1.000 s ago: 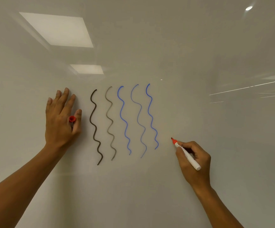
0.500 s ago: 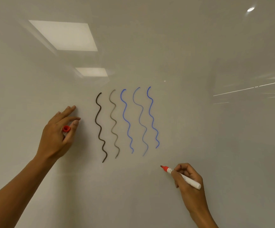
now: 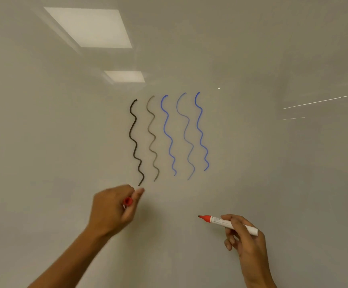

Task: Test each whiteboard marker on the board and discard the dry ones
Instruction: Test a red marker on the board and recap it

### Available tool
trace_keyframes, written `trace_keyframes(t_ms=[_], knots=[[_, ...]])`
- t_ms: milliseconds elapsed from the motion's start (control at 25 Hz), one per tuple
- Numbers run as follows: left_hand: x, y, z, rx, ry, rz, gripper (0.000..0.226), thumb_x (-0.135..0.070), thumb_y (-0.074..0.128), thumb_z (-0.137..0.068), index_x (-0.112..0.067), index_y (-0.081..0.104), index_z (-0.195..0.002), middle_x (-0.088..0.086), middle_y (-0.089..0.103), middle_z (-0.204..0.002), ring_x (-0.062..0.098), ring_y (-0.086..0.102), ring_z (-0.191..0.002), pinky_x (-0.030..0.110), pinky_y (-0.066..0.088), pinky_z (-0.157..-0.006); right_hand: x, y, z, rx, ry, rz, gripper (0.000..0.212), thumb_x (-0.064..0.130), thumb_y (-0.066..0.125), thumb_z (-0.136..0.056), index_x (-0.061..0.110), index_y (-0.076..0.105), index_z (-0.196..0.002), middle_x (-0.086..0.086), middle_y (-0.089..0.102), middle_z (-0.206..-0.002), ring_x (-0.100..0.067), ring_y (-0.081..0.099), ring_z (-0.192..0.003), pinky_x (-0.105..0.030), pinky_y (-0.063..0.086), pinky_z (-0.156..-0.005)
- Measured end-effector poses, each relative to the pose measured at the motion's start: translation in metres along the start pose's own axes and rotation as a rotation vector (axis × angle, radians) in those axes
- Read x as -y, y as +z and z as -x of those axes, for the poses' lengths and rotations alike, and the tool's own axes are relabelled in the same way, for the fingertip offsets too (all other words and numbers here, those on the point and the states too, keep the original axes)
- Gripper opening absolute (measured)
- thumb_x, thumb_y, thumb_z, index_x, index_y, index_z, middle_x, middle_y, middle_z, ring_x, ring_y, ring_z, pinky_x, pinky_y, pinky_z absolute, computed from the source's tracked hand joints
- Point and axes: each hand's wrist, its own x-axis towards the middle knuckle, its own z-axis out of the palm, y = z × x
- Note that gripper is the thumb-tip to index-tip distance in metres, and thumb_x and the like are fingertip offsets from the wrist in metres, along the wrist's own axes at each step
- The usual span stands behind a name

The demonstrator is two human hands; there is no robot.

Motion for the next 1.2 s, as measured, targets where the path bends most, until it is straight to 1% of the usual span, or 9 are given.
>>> trace_keyframes(t_ms=[80, 280, 320, 440, 680, 800, 880, 1000, 1200], knots=[[-0.020, 0.015, 0.020, 0.095, 0.018, -0.033, 0.055, -0.060, 0.035, -0.096, -0.022, 0.030, -0.057, -0.008, 0.031, -0.049, 0.014, 0.039, -0.040, 0.027, 0.035, -0.040, -0.002, 0.004, 0.007, 0.060, 0.013, -0.026, 0.022, 0.006, 0.059, -0.094, 0.008, 0.078, -0.084, -0.007, 0.056, -0.066, -0.021, 0.041, -0.056, -0.035, 0.037, -0.050], [-0.042, 0.047, 0.057, 0.368, 0.049, -0.036, 0.046, -0.070, 0.018, -0.096, -0.034, 0.033, -0.072, -0.015, 0.041, -0.061, 0.009, 0.041, -0.048, 0.026, 0.035, -0.045, -0.011, 0.012, 0.015, 0.144, 0.034, -0.036, 0.021, -0.002, 0.062, -0.090, 0.008, 0.076, -0.079, -0.012, 0.058, -0.061, -0.020, 0.044, -0.051, -0.031, 0.040, -0.046], [-0.044, 0.051, 0.059, 0.372, 0.037, -0.017, 0.041, -0.066, 0.014, -0.098, -0.036, 0.031, -0.075, -0.016, 0.039, -0.063, 0.009, 0.040, -0.048, 0.025, 0.034, -0.046, -0.009, 0.014, 0.016, 0.158, 0.029, -0.046, 0.014, 0.004, 0.064, -0.084, 0.009, 0.076, -0.079, -0.012, 0.059, -0.061, -0.019, 0.045, -0.050, -0.031, 0.040, -0.046], [-0.049, 0.056, 0.057, 0.349, 0.022, 0.006, 0.034, -0.061, 0.016, -0.102, -0.040, 0.030, -0.080, -0.019, 0.035, -0.061, 0.009, 0.037, -0.047, 0.019, 0.030, -0.046, -0.007, 0.017, 0.016, 0.176, 0.023, -0.044, 0.020, 0.017, 0.058, -0.075, 0.010, 0.077, -0.079, -0.012, 0.061, -0.062, -0.018, 0.047, -0.050, -0.030, 0.042, -0.046], [-0.056, 0.053, 0.045, 0.345, 0.139, -0.064, 0.035, -0.060, 0.025, -0.102, -0.037, 0.039, -0.080, -0.021, 0.037, -0.062, 0.005, 0.035, -0.045, 0.008, 0.021, -0.044, -0.008, 0.018, 0.018, 0.192, 0.018, -0.028, 0.019, 0.018, 0.058, -0.077, 0.013, 0.077, -0.080, -0.013, 0.063, -0.064, -0.017, 0.048, -0.052, -0.030, 0.042, -0.047], [-0.056, 0.052, 0.042, 0.339, 0.147, -0.077, 0.034, -0.059, 0.025, -0.102, -0.037, 0.040, -0.082, -0.021, 0.040, -0.063, 0.002, 0.033, -0.046, 0.005, 0.018, -0.045, -0.008, 0.018, 0.019, 0.134, -0.018, -0.039, 0.018, 0.007, 0.062, -0.087, 0.014, 0.076, -0.078, -0.011, 0.061, -0.062, -0.018, 0.046, -0.050, -0.029, 0.041, -0.046], [-0.055, 0.054, 0.041, 0.329, 0.157, -0.072, 0.034, -0.060, 0.025, -0.102, -0.038, 0.042, -0.084, -0.020, 0.046, -0.064, 0.002, 0.036, -0.045, 0.005, 0.022, -0.044, -0.010, 0.016, 0.018, 0.095, -0.024, -0.045, 0.030, -0.003, 0.058, -0.094, 0.014, 0.076, -0.078, -0.011, 0.061, -0.062, -0.018, 0.046, -0.049, -0.028, 0.042, -0.045], [-0.056, 0.055, 0.041, 0.332, 0.201, -0.062, 0.034, -0.064, 0.028, -0.100, -0.039, 0.047, -0.087, -0.020, 0.052, -0.067, 0.001, 0.042, -0.047, 0.008, 0.030, -0.043, -0.006, 0.020, 0.017, 0.119, -0.028, -0.066, 0.016, 0.013, 0.061, -0.082, 0.013, 0.076, -0.080, -0.012, 0.062, -0.063, -0.016, 0.048, -0.050, -0.028, 0.042, -0.046], [-0.057, 0.055, 0.043, 0.338, 0.237, -0.042, 0.038, -0.067, 0.032, -0.096, -0.039, 0.055, -0.086, -0.020, 0.055, -0.070, 0.002, 0.046, -0.049, 0.009, 0.032, -0.044, -0.009, 0.023, 0.018, 0.171, 0.010, -0.050, 0.019, 0.021, 0.058, -0.079, 0.015, 0.076, -0.081, -0.011, 0.063, -0.065, -0.016, 0.048, -0.051, -0.028, 0.043, -0.048]])
